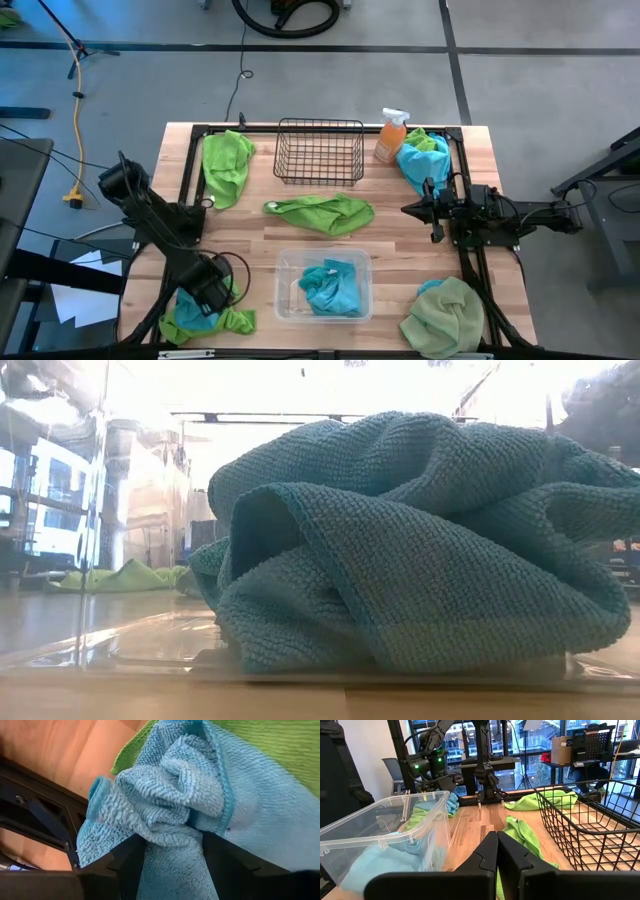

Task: Sort microfiber towel by color & place in baskets
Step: Put the bottom left blue towel into the transparent bin

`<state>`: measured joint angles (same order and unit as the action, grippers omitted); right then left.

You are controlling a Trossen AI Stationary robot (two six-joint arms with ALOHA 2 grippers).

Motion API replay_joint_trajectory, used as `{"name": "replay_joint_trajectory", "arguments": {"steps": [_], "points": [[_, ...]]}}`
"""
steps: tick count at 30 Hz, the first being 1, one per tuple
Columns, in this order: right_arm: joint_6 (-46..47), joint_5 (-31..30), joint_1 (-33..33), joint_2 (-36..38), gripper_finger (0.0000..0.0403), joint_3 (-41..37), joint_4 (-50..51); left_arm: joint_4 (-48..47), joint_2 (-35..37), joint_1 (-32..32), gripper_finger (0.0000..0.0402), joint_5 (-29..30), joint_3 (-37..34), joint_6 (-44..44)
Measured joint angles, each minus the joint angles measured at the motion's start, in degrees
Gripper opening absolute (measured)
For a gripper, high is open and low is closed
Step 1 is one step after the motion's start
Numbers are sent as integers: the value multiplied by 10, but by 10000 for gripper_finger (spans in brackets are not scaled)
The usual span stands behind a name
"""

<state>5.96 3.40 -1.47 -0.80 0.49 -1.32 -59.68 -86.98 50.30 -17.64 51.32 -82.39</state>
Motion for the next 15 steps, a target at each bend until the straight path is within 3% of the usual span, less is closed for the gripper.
{"name": "replay_joint_trajectory", "arguments": {"steps": [5,10,15], "points": [[0,0,0,0,0,0,0,1,-13,9,148,11,0,0],[0,0,0,0,0,0,0,1,-11,15,23,29,0,-2],[0,0,0,0,0,0,0,1,12,15,4,42,0,-6]]}}
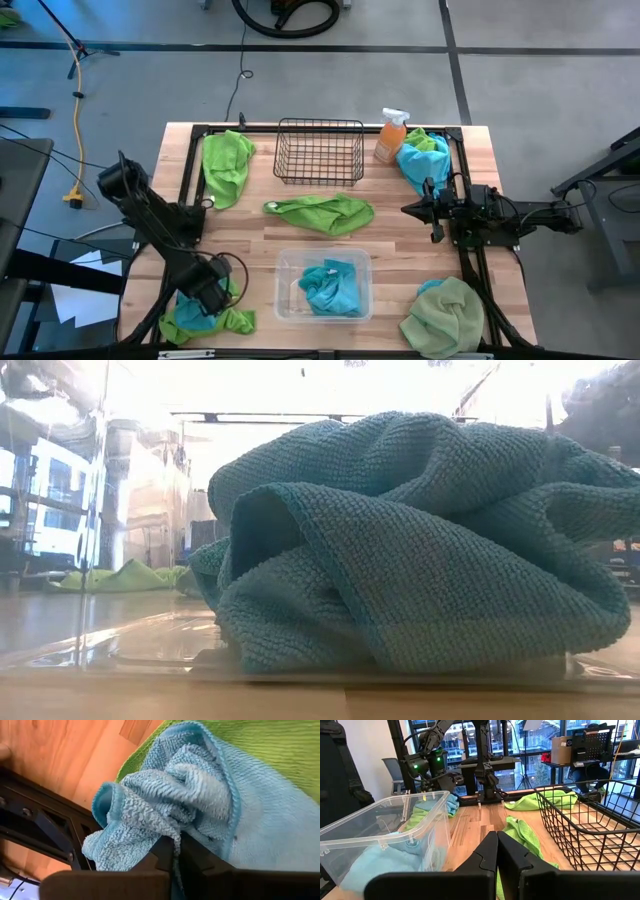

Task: Sort microfiber towel by color & place in baskets
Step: Put the bottom left blue towel into the transparent bin

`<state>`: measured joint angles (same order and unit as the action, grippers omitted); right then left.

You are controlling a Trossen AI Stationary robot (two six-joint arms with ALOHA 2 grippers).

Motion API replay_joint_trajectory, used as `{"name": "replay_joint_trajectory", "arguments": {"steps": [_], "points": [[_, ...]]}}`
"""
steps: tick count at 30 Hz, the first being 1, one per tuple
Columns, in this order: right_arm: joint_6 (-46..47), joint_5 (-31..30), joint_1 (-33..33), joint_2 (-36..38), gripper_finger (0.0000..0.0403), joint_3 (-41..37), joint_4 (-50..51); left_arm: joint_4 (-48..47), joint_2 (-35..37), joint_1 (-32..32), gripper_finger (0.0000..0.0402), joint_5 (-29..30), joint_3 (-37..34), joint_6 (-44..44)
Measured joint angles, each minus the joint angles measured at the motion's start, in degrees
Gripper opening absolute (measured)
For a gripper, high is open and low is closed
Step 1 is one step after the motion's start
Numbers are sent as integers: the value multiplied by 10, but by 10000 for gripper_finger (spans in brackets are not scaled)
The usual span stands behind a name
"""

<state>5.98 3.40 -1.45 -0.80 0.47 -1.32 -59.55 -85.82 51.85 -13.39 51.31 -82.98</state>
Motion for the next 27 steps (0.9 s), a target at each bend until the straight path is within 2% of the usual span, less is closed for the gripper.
{"name": "replay_joint_trajectory", "arguments": {"steps": [8,15,19,23,27], "points": [[0,0,0,0,0,0,0,-8,110,0,1,26,9,-9],[0,0,0,0,0,0,0,-44,245,-1,1,92,75,-14],[0,0,0,0,0,0,0,-72,302,-6,0,181,131,-29],[0,0,0,0,0,0,0,-112,331,-17,0,299,196,-43],[0,0,0,0,0,0,0,-118,340,-33,0,411,259,13]]}}
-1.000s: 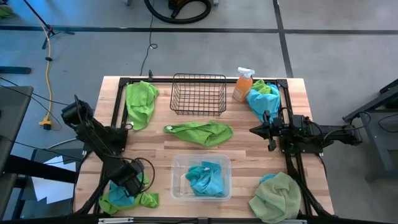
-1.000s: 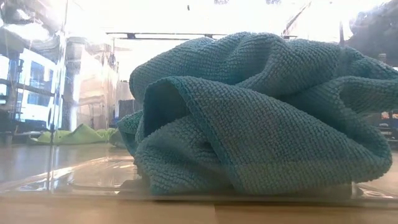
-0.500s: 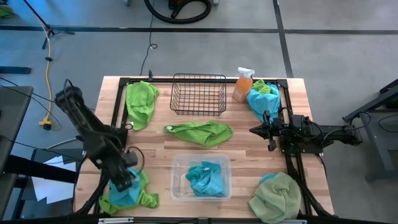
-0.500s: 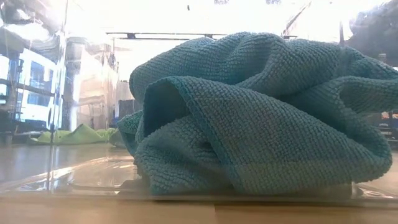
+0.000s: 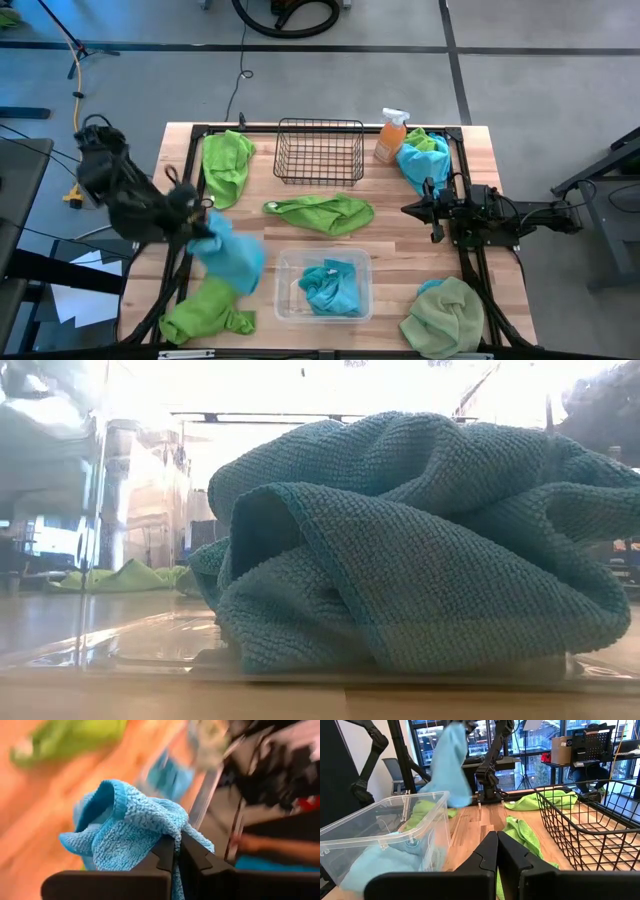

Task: Sort microfiber towel by color & place in baskets
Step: Put the bottom left blue towel into the transparent bin

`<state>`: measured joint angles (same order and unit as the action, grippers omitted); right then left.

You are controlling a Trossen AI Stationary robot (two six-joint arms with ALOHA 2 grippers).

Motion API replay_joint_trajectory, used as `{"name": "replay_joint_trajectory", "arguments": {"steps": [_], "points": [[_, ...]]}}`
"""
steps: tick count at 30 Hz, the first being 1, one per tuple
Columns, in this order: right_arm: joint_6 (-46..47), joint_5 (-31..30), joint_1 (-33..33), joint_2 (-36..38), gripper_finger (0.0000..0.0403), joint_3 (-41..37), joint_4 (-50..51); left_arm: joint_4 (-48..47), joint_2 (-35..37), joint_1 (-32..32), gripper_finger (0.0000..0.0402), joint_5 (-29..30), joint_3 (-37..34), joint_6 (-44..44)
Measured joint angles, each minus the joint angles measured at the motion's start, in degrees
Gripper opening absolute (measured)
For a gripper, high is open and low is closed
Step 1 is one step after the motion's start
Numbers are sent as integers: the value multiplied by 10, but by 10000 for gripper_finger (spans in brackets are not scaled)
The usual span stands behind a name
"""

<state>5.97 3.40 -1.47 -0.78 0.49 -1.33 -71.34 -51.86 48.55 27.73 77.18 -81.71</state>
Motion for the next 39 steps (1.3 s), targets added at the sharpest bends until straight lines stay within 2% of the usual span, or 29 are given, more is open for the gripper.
{"name": "replay_joint_trajectory", "arguments": {"steps": [5,9,14,21,28,31,35,39], "points": [[0,0,0,0,0,0,0,12,-2,-34,0,100,67,121],[0,0,0,0,0,0,0,26,-6,-62,0,154,96,221],[0,0,0,0,0,0,0,55,-6,-93,0,166,104,308],[0,0,0,0,0,0,0,76,-12,-121,0,178,104,377],[0,0,0,0,0,0,0,257,-21,-144,0,208,64,608],[0,0,0,0,0,0,0,366,-15,-175,0,164,25,715],[0,0,0,0,0,0,0,504,-6,-250,0,26,-37,780],[0,0,0,0,0,0,0,596,-1,-338,0,-108,-86,800]]}}
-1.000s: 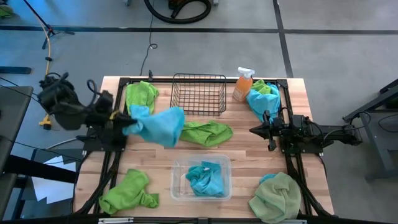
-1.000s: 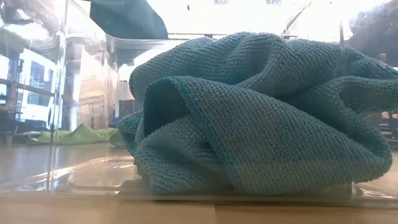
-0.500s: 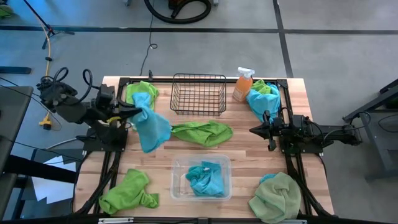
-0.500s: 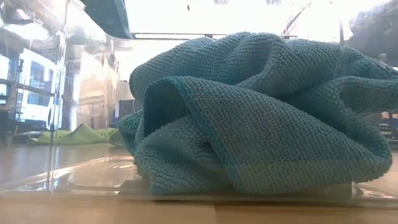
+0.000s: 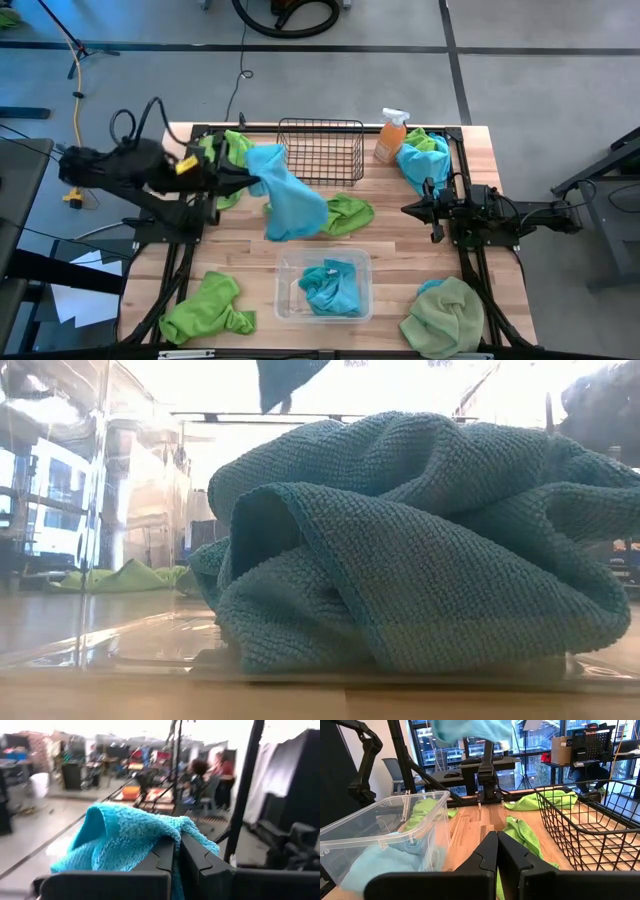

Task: Sort microfiber towel by color & place in baskets
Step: Put the bottom left blue towel into the transparent bin

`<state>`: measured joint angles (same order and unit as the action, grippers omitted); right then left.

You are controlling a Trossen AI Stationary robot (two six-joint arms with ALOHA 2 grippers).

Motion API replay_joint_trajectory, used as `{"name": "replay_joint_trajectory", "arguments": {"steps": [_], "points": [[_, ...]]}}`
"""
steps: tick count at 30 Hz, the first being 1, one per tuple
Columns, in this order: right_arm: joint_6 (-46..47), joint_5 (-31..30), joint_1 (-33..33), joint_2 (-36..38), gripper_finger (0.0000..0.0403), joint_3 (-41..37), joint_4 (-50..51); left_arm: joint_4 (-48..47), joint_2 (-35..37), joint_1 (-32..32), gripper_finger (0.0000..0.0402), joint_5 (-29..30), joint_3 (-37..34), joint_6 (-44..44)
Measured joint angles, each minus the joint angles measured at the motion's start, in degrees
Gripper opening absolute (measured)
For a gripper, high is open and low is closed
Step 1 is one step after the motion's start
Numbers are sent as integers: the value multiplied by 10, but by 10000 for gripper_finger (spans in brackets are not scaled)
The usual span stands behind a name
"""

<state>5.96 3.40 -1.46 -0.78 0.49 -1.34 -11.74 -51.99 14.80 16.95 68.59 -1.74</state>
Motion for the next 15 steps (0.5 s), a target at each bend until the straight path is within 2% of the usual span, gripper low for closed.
{"name": "replay_joint_trajectory", "arguments": {"steps": [4,8,10,15], "points": [[0,0,0,0,0,0,0,54,-2,-95,0,-132,-24,-7],[0,0,0,0,0,0,0,81,-4,-158,0,-228,-25,-32],[0,0,0,0,0,0,0,93,-4,-170,0,-255,-25,-36],[0,0,0,0,0,0,0,112,-11,-175,0,-261,-25,-23]]}}
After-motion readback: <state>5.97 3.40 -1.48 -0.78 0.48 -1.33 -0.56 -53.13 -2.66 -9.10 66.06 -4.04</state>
